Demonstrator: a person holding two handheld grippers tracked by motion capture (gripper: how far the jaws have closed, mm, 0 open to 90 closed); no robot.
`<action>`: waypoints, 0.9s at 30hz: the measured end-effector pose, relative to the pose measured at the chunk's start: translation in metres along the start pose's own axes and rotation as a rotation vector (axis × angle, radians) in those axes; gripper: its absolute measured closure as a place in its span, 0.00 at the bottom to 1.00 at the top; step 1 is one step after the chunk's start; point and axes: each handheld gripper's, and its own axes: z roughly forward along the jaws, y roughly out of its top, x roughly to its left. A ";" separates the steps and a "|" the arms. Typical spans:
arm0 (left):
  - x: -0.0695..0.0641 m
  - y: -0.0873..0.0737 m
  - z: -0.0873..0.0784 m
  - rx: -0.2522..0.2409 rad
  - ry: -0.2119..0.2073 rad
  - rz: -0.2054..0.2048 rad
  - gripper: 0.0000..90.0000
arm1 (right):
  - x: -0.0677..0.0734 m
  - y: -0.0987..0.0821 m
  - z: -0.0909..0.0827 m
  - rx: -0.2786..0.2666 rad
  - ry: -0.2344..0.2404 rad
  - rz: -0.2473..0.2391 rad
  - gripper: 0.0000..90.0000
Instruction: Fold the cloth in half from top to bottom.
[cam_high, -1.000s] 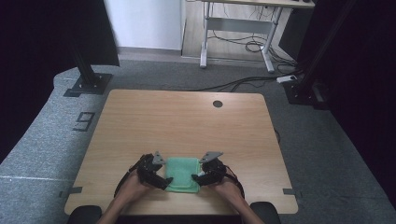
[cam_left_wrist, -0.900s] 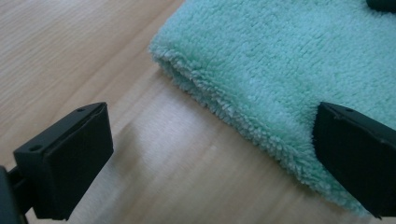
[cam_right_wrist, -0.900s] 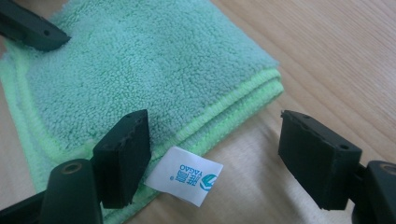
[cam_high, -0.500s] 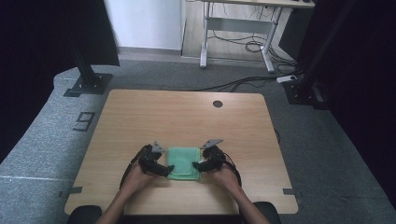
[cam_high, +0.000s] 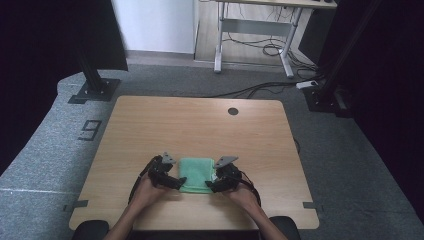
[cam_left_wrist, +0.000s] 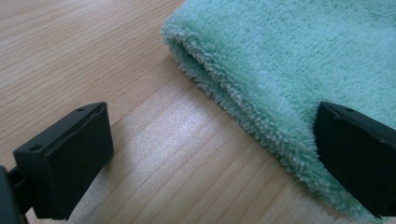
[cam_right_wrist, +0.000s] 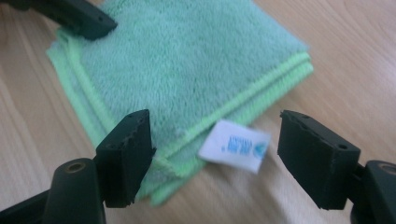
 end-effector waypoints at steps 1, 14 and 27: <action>0.000 0.000 0.000 0.000 0.001 0.000 0.00 | 0.000 -0.002 -0.001 0.003 0.001 0.001 0.29; -0.008 0.005 -0.025 -0.083 -0.029 0.042 0.10 | 0.001 -0.005 -0.012 -0.051 0.006 0.007 0.42; -0.029 -0.012 -0.037 -0.030 -0.118 0.150 0.58 | 0.016 -0.009 -0.014 -0.009 0.105 -0.058 0.77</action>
